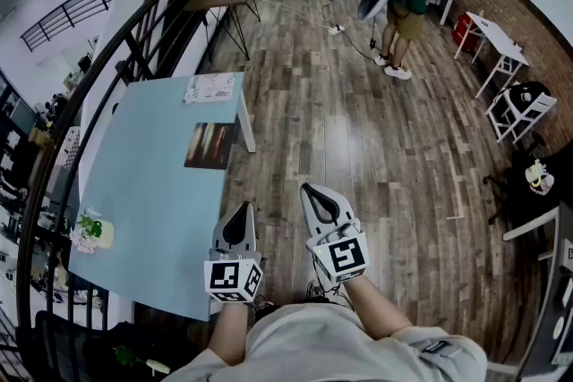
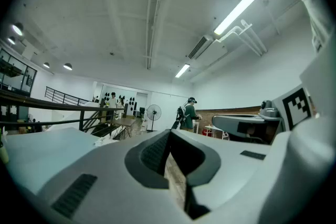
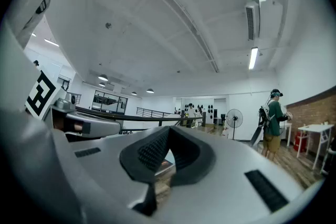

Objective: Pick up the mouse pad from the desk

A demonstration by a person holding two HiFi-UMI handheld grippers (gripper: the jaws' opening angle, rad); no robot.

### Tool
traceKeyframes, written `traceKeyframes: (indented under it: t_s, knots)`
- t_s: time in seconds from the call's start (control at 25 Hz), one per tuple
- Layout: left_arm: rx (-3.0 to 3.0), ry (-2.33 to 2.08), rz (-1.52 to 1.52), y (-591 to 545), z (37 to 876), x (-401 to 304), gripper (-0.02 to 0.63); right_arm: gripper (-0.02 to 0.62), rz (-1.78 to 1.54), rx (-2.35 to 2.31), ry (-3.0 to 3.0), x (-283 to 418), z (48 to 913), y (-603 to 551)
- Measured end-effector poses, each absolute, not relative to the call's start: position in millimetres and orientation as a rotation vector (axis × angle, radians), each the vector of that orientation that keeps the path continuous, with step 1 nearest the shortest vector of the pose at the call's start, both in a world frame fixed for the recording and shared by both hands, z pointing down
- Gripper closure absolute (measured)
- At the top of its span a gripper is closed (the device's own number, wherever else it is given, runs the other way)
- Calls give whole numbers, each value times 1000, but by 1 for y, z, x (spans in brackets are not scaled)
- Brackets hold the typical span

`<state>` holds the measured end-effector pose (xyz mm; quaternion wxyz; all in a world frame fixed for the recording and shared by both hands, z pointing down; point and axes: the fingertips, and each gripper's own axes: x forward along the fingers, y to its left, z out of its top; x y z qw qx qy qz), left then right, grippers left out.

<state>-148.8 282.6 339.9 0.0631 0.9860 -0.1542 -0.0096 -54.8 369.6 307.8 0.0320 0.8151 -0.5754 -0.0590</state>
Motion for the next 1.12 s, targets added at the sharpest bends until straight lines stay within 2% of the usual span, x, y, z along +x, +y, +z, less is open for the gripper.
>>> traceKeyframes:
  t_s: [0.56, 1.12]
  knots:
    - [2952, -439, 37, 307, 362, -125, 594, 591, -124, 2447, -1874, -51, 330, 378]
    - [2927, -541, 96, 326, 386, -86, 594, 572, -92, 2369, -1968, -4, 357, 393]
